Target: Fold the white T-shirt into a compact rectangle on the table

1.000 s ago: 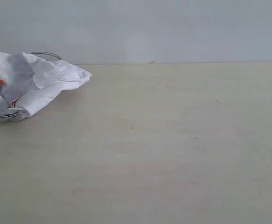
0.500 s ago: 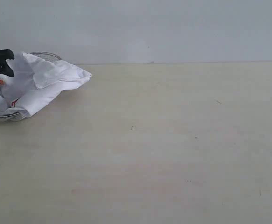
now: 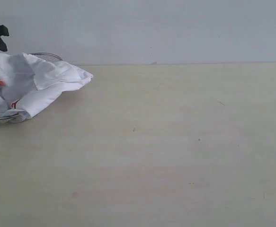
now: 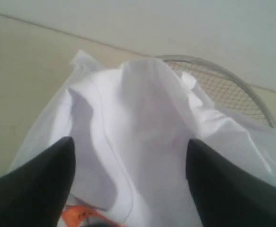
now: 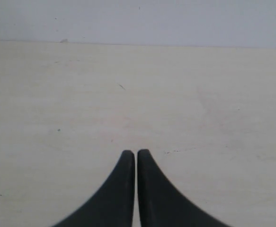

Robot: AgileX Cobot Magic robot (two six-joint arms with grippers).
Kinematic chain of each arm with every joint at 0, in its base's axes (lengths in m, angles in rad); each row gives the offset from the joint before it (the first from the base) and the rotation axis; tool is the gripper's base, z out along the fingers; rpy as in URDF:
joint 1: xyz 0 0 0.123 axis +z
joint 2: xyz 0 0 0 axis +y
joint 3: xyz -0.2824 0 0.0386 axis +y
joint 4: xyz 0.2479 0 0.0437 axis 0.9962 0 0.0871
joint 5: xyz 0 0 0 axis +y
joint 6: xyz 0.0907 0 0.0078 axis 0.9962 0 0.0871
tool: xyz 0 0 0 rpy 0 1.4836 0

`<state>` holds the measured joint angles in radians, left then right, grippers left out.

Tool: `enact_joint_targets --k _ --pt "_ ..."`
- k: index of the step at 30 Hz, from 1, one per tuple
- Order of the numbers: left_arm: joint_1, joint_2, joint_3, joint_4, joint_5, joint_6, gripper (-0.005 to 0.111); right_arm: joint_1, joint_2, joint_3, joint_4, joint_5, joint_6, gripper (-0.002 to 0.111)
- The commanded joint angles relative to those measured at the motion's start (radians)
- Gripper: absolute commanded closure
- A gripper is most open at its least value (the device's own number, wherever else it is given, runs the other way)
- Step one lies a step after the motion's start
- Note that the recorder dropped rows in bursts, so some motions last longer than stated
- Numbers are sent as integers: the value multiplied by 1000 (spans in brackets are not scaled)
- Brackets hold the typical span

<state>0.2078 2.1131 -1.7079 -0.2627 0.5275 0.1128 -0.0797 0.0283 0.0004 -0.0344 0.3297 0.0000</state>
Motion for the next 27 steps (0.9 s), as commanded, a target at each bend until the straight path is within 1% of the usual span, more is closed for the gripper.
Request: enact_joint_targets --k 1,7,15,18,22,27 --pt "0 47 -33 70 78 -43 44 -7 -6 0 -2 -5 0 108" --pt "-2 81 -31 70 83 -43 44 -7 -6 0 -2 -5 0 108" --pt "-2 52 -43 70 85 -38 44 -7 -6 0 -2 -7 0 108" --pt "-2 34 -52 110 78 -47 44 -7 -6 0 -2 -7 0 108" --pt "-2 30 -54 197 78 -102 44 -7 -6 0 -2 -7 0 108" --pt "-2 47 -54 197 69 -102 44 -7 -6 0 -2 -7 0 108"
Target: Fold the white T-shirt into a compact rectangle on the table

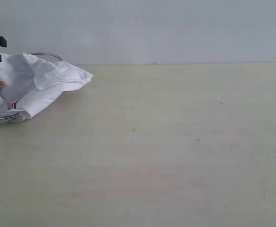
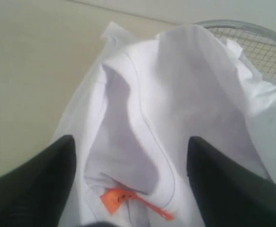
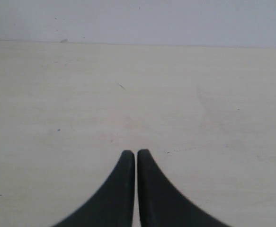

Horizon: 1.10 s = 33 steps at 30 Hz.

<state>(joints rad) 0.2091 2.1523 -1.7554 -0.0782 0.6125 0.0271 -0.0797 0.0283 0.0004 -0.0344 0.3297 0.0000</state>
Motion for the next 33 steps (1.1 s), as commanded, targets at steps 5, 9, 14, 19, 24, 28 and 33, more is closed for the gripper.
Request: enact_joint_targets --k 5,9,14,19,24,28,33 --pt "-3 31 -6 13 -30 -16 44 -7 -6 0 -2 -7 0 108" --pt "-7 51 -6 13 -50 -27 44 -7 -6 0 -2 -7 0 108" --pt "-11 75 -6 13 -72 -27 44 -7 -6 0 -2 -7 0 108" --pt "-11 88 -6 13 -83 -27 48 -7 -6 0 -2 -7 0 108" --pt "-11 88 -6 13 -98 -35 57 -7 -6 0 -2 -7 0 108" --pt "-11 88 -6 11 -102 -35 76 -7 -6 0 -2 -7 0 108" --pt "-11 88 -6 9 -109 -35 95 -7 -6 0 -2 -7 0 108"
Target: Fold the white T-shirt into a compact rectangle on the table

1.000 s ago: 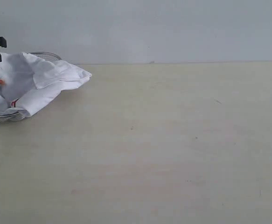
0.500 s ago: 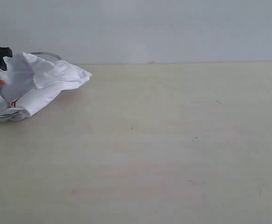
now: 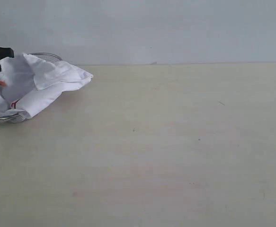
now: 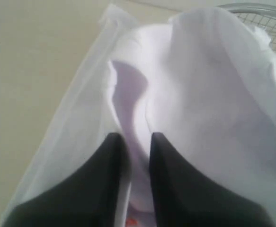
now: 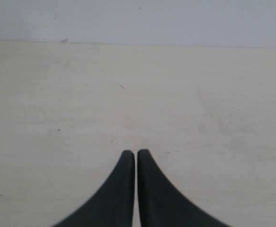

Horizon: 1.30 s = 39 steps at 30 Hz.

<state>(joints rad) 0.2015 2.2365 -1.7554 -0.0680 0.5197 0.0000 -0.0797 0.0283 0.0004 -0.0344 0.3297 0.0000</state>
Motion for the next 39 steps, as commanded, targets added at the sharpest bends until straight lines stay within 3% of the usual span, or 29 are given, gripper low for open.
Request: enact_joint_targets --k 1,6,9,18,24,30,32,34,37,39 --pt "-4 4 -6 -1 -16 -8 96 -7 -6 0 -2 -7 0 108" --pt "-4 4 -6 -1 -16 6 96 -7 -6 0 -2 -7 0 108" --pt "-4 2 -6 -1 -7 30 103 -7 -6 0 -2 -7 0 108" --pt "-4 -96 -6 -12 -7 35 102 -7 -6 0 -2 -7 0 108" --pt "-4 -188 -6 -119 25 117 102 -7 -6 0 -2 -7 0 108" --pt "-4 -172 -6 -121 72 154 101 -7 -6 0 -2 -7 0 108" --pt "-4 -152 -6 -119 72 154 93 -7 -6 0 -2 -7 0 108" --pt "-4 -126 -6 -118 72 157 77 -7 -6 0 -2 -7 0 108" --pt "-4 -89 -6 -110 61 140 40 -7 -6 0 -2 -7 0 108" --pt "-2 -73 -6 -87 48 110 33 -7 -6 0 -2 -7 0 108"
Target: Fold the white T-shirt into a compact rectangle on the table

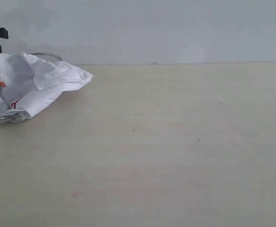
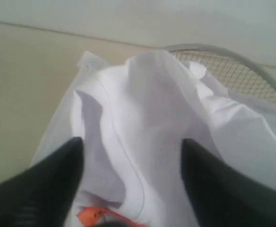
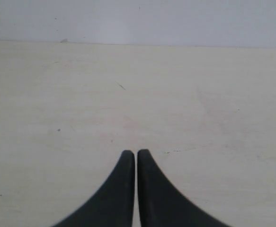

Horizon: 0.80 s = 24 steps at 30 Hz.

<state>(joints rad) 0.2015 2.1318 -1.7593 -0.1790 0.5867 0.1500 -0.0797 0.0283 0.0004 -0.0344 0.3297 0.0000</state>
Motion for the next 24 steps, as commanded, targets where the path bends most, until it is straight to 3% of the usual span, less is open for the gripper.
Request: enact_joint_targets --k 1,14,24 --pt "-2 40 -3 46 -30 -54 34 -7 -6 0 -2 -7 0 108" --pt "-2 125 -3 26 -85 -57 37 -7 -6 0 -2 -7 0 108" --pt "-45 125 -3 8 -56 -36 43 -7 -6 0 -2 -5 0 108"
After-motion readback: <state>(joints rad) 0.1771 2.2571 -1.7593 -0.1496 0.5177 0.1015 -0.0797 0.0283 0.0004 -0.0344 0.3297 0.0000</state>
